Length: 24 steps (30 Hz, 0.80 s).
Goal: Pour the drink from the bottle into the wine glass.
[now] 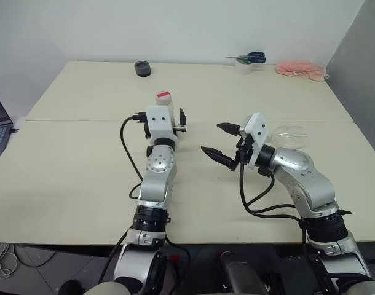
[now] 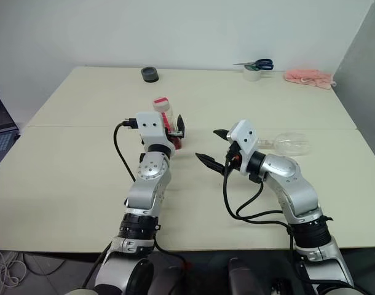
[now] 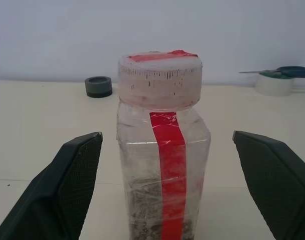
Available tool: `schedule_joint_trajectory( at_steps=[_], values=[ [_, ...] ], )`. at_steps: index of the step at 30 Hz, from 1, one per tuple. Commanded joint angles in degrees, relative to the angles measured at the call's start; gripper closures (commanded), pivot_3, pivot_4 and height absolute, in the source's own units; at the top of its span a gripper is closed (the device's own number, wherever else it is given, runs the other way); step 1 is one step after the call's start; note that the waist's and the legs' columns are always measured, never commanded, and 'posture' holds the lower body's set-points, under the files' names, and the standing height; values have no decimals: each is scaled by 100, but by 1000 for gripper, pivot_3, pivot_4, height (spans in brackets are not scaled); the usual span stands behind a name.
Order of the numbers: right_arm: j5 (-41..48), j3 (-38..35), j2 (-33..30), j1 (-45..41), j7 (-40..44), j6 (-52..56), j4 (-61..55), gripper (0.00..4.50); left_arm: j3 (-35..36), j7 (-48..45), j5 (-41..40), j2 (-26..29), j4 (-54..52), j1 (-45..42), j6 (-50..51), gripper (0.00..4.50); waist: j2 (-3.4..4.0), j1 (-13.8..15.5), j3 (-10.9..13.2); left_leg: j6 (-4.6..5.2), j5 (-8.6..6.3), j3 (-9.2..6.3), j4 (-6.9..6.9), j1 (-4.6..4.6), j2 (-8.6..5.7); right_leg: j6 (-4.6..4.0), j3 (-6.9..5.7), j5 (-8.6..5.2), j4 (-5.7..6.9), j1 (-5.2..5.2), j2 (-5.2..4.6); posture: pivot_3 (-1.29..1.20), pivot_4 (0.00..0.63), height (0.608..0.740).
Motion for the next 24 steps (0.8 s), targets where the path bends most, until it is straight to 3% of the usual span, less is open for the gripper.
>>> schedule_joint_trajectory(
  at_steps=[1, 24],
  values=[
    [24, -95, -36, 116, 30, -127, -87, 0, 3, 121, 98, 32, 243, -324, -328, 15, 0, 9, 0, 0, 0, -1, 0, -1, -1, 0, -1, 0, 0, 0, -1, 0, 150, 740],
    [90, -191, -177, 438, -56, -25, -319, 0, 251, 292, -16, 57, 1713, -1124, -1188, 15, -1, 17, 0, 0, 1, -8, 0, -5, -21, 8, -4, -1, 1, 0, -17, 0, 150, 740]
  ],
)
